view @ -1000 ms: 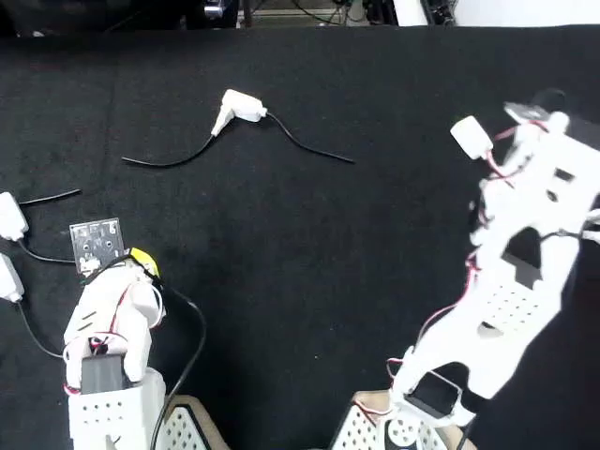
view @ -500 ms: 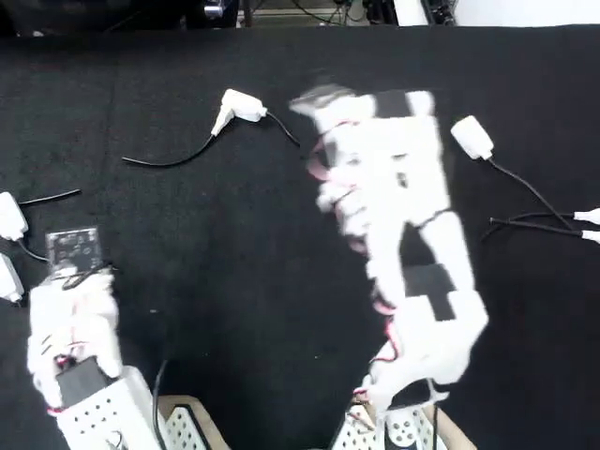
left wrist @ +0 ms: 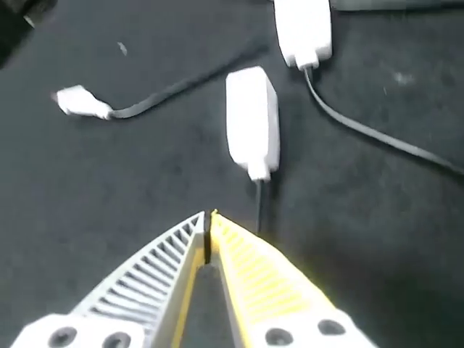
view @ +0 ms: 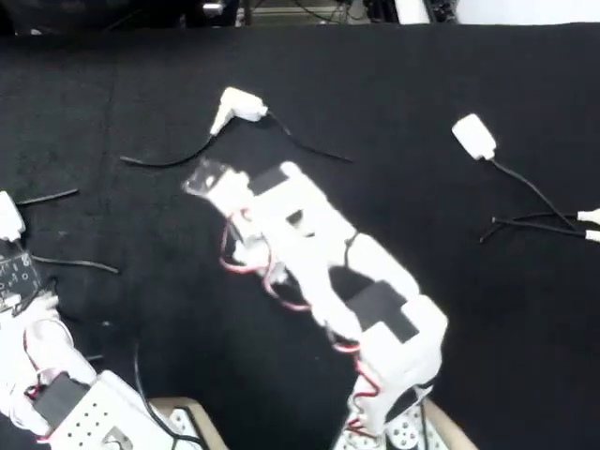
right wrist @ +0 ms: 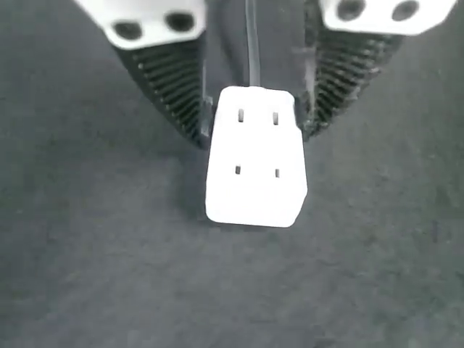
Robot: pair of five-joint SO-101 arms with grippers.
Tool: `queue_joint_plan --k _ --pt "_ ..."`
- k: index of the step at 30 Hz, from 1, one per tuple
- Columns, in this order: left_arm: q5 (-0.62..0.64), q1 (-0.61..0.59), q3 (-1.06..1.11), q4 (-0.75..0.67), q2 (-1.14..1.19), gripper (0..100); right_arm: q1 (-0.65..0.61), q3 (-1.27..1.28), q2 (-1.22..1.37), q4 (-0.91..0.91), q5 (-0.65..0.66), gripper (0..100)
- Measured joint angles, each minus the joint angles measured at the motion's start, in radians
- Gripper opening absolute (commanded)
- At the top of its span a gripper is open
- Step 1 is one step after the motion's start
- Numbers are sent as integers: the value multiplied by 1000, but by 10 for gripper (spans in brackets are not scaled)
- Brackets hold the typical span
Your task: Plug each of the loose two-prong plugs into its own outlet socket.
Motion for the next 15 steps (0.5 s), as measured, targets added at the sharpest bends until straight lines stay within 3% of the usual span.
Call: queue_joint_plan --k 5,11,15 --pt "0 0 0 97 0 30 -6 60 -15 -152 -180 11" --pt "0 0 0 100 0 42 -74 71 -20 -117 -132 14" --pt "0 0 0 100 0 202 -87 84 -21 -120 -107 13"
